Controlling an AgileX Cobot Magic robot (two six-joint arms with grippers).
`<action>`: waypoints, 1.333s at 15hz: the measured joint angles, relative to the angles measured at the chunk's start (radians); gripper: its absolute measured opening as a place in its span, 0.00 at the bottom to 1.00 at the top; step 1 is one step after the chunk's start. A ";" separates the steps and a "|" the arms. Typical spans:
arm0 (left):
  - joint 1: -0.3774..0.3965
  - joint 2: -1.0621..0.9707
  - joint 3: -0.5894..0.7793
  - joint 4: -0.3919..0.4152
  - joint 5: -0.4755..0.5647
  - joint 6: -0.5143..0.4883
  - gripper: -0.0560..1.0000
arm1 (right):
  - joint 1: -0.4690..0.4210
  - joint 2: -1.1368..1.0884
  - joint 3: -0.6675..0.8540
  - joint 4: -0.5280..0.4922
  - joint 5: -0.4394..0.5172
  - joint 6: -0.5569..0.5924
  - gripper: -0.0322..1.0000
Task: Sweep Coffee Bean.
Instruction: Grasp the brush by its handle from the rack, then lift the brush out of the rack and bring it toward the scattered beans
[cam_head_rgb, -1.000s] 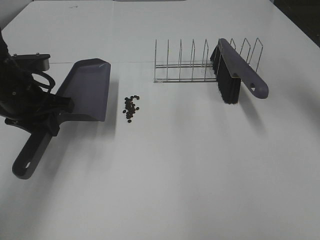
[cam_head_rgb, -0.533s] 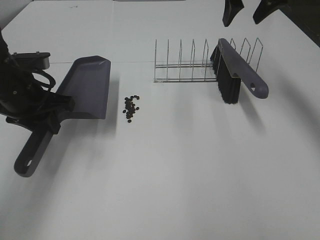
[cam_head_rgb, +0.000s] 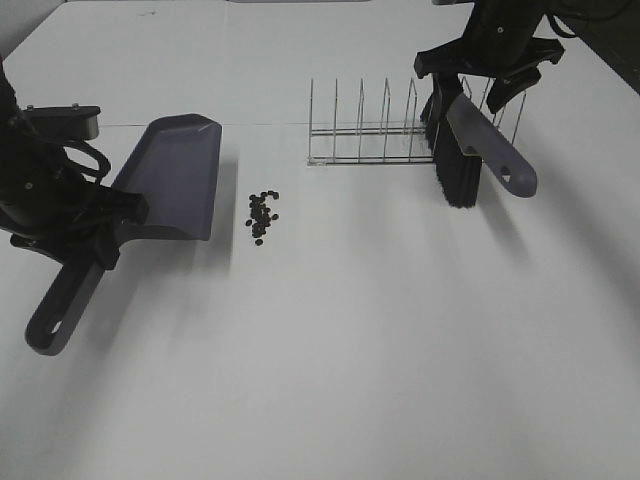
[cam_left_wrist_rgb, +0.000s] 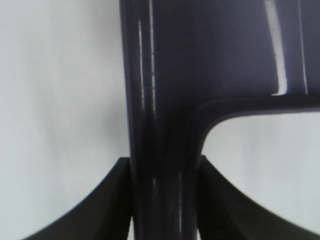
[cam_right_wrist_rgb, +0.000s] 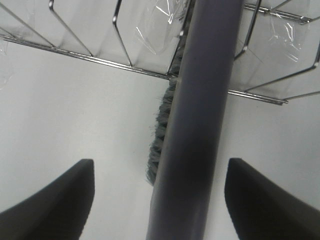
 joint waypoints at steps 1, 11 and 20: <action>0.000 0.000 0.000 0.000 0.003 0.000 0.38 | 0.000 0.004 0.000 0.000 -0.012 0.000 0.65; 0.000 0.000 0.000 0.004 0.015 0.000 0.38 | -0.005 0.100 0.000 -0.010 -0.114 0.001 0.63; 0.000 0.000 0.000 0.005 0.015 0.000 0.38 | -0.014 0.126 -0.003 -0.020 -0.112 0.009 0.52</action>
